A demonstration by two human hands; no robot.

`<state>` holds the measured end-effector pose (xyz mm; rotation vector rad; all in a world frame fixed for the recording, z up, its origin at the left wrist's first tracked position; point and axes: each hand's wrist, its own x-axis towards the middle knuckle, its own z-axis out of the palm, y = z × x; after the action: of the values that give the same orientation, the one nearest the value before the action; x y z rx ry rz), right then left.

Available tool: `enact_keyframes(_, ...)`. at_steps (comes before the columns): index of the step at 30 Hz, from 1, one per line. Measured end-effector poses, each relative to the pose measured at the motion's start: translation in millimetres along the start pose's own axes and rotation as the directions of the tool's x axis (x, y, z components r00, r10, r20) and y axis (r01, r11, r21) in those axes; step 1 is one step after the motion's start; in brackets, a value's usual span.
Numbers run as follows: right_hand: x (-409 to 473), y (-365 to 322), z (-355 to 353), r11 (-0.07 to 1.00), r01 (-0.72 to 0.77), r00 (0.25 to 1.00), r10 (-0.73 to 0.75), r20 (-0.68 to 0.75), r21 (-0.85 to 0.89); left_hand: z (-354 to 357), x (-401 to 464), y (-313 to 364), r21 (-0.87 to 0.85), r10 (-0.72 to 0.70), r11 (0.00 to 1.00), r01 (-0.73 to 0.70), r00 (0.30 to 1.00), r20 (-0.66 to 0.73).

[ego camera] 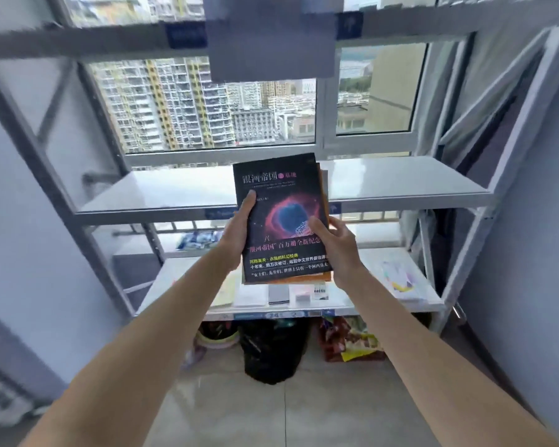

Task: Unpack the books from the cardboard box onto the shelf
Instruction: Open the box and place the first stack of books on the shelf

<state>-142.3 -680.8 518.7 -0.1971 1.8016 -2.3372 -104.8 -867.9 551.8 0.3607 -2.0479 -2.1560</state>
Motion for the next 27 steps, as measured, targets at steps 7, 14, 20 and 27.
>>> enact_keyframes(7, 74.1, 36.2, 144.7, 0.999, -0.043, 0.977, 0.039, 0.212, 0.014, -149.1, 59.1, 9.0, -0.079, 0.066, 0.994, -0.070, 0.996, -0.053)
enact_keyframes(14, 171.1, 64.7, 264.9, 0.998, -0.059, 0.927, 0.063, 0.371, -0.021, -268.1, 146.5, 27.7, -0.070, 0.044, 0.996, -0.058, 0.982, -0.185)
enact_keyframes(20, 249.6, 77.2, 370.6, 0.996, 0.037, 0.885, 0.005, 0.465, -0.081, -364.7, 218.3, 35.5, -0.194, 0.120, 0.971, -0.143, 0.985, -0.126)
enact_keyframes(27, 343.6, 105.4, 473.9, 0.969, 0.188, 0.887, -0.097, 0.451, -0.162, -478.4, 312.9, 48.9, 0.002, 0.236, 0.972, -0.236, 0.969, -0.074)
